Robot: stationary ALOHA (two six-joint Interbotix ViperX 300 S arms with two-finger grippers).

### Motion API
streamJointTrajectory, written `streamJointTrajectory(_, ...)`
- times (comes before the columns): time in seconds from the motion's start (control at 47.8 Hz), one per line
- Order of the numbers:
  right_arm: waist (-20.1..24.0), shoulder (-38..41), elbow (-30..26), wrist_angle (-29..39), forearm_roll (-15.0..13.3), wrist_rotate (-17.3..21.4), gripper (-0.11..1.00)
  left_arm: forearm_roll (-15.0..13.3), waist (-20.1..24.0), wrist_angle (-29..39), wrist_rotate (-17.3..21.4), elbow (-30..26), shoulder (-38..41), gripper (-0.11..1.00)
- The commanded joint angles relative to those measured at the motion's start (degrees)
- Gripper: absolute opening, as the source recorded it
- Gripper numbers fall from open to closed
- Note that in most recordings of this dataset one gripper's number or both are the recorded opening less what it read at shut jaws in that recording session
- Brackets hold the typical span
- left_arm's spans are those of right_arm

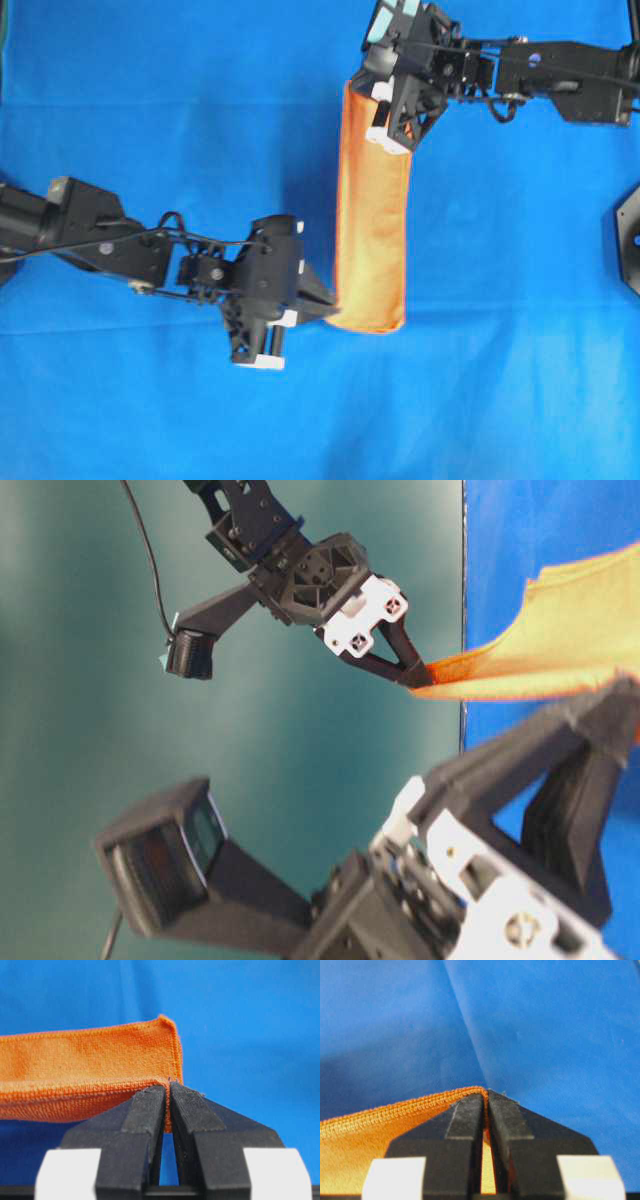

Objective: Fold the orange towel.
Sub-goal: 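Lay the strip vertically, folding it over onto itself with both grippers, then open both grippers and retract them to the sides of the towel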

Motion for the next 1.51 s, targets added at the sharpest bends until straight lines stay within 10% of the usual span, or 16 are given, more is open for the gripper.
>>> streamJointTrajectory(0.0,-0.53,-0.7,-1.14,-1.14,-0.35,-0.53,0.02,0.18,-1.76,-1.32,-0.09,0.09,-1.93,0.01)
streamJointTrajectory(0.397,-0.44,1.32,-0.53,-4.66,-0.44,-1.05,0.02,0.09,-0.18,-1.41,-0.09,-0.88,-0.26,0.04)
streamJointTrajectory(0.565,-0.44,1.23,-0.35,-5.89,-1.14,-1.67,0.03,0.18,-0.09,-1.41,0.44,-1.23,-0.18,0.33)
streamJointTrajectory(0.837,0.88,1.23,-0.26,-5.71,-2.55,-2.46,0.68,0.18,1.23,0.0,1.14,-1.41,-1.58,0.63)
streamJointTrajectory(1.485,6.15,-22.32,13.27,-3.43,-0.88,0.35,0.63,0.18,2.81,12.3,4.13,7.29,-21.53,0.64)
